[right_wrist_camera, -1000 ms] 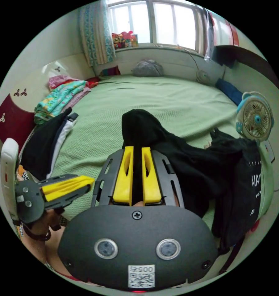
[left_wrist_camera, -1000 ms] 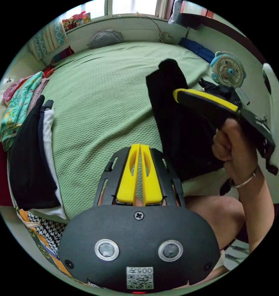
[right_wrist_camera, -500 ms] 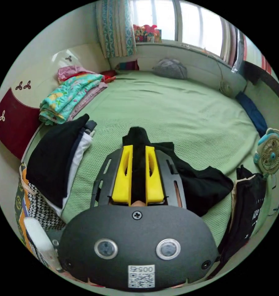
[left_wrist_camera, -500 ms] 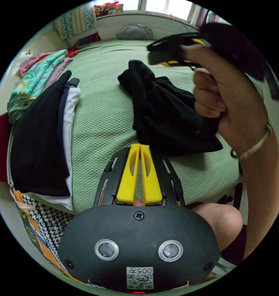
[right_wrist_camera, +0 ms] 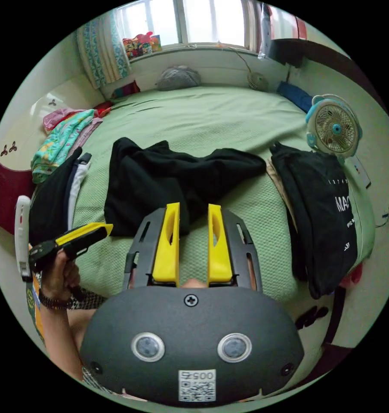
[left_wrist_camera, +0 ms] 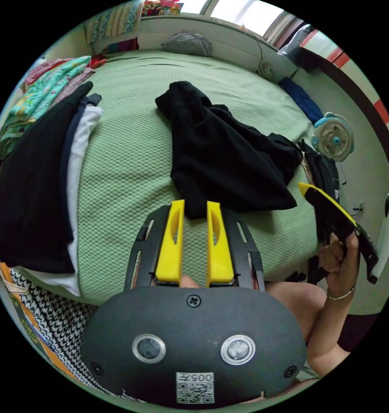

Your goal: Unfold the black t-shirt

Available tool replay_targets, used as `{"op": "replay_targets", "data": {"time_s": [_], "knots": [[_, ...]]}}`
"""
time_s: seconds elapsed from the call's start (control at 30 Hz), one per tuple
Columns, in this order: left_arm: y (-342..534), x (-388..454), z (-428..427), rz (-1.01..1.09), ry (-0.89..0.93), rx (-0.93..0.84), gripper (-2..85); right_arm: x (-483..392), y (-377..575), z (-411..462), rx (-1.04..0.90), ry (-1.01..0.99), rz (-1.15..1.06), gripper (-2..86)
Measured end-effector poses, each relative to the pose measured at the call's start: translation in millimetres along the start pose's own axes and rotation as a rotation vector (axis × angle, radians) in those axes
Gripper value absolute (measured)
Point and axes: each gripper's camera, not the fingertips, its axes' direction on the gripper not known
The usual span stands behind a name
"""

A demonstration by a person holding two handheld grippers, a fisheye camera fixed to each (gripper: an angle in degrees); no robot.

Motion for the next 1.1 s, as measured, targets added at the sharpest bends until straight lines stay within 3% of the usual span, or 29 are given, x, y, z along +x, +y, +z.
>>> {"op": "replay_targets", "data": {"time_s": [0.23,0.43,0.67,0.8,0.93,1.1], "knots": [[-3,-1,24,-0.029,-0.031,-0.054,11.8,21,-4,24,-0.073,-0.09,-0.007,11.6],[-4,9,30,-0.008,-0.105,-0.093,5.1,29,-14,41,-0.107,-0.112,-0.006,11.8],[37,-4,-13,0.022,-0.129,0.022,3.9,35,-19,47,-0.121,-0.072,0.007,11.0],[58,-25,-25,-0.024,-0.28,0.047,3.7,33,-17,51,-0.134,-0.055,-0.018,11.3],[72,-65,-27,-0.144,-0.18,0.044,3.7,33,-17,55,-0.152,-0.084,0.012,11.4],[80,-77,-19,-0.118,-0.127,0.012,3.9,28,-22,59,-0.15,-0.174,0.083,10.9]]}}
